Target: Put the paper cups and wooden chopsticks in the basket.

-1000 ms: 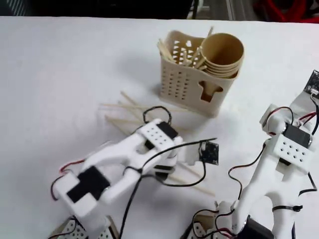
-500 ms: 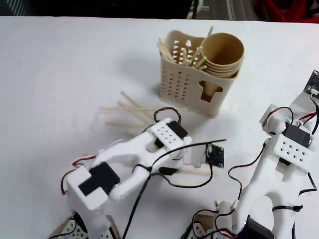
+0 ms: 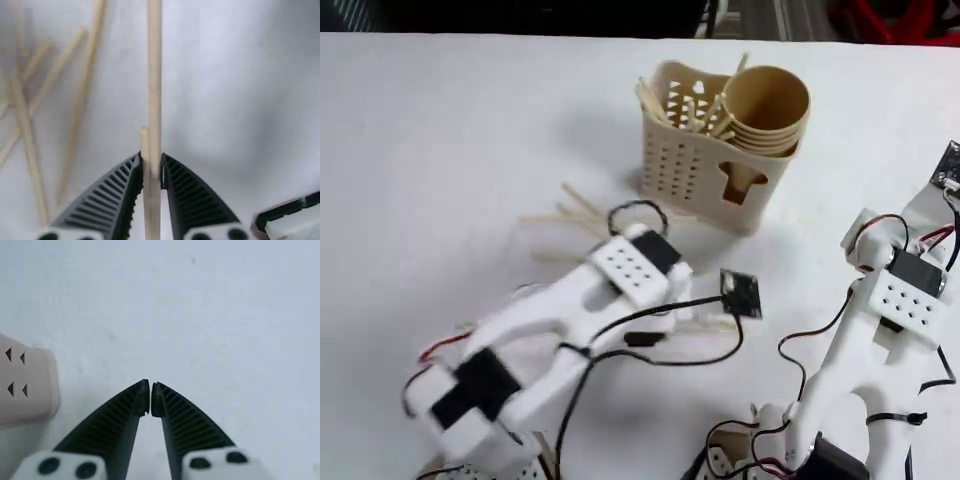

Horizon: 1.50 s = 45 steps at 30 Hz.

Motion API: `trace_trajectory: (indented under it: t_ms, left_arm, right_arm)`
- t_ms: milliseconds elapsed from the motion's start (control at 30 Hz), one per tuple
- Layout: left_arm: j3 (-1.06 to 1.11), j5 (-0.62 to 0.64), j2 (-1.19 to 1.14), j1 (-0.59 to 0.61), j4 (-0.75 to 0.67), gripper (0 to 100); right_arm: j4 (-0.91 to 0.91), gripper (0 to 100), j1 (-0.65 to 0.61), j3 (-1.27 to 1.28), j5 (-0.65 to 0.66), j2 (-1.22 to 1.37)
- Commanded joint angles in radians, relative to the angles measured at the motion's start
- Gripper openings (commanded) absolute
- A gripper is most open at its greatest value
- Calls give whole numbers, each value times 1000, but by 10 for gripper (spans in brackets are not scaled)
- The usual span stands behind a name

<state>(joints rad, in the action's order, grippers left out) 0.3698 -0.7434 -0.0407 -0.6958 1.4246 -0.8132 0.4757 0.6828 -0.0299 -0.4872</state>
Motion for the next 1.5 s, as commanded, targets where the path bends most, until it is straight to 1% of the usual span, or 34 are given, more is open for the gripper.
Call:
trace_trajectory:
  t_ms: [0,200,300,367,500,667,933,1233,1333,1467]
  left_arm:
    - [-12,20,194,84,66,22]
    - [-14,20,314,186,72,22]
    - [-72,21,349,222,94,22]
    - [-150,26,369,245,120,22]
    - [-376,117,380,274,167,23]
    - [-612,219,375,263,149,23]
    - [-925,379,254,216,-12,22]
    - [-1364,537,56,199,-261,21]
    - [-1453,572,-19,199,-361,21]
    - [-1511,612,-114,199,-491,21]
  right_arm:
    - [5,21,13,-44,-6,-41]
    - [5,21,13,-44,-6,-41]
    - [7,21,13,-44,-8,-41]
    - [7,21,12,-44,-8,-41]
    - [7,21,8,-44,-8,-41]
    - [7,21,7,-44,-8,-41]
    - [7,21,5,-44,-8,-41]
    - [10,21,5,-44,-6,-41]
    - [10,21,5,-44,-5,-41]
    - [10,21,5,-44,-3,-41]
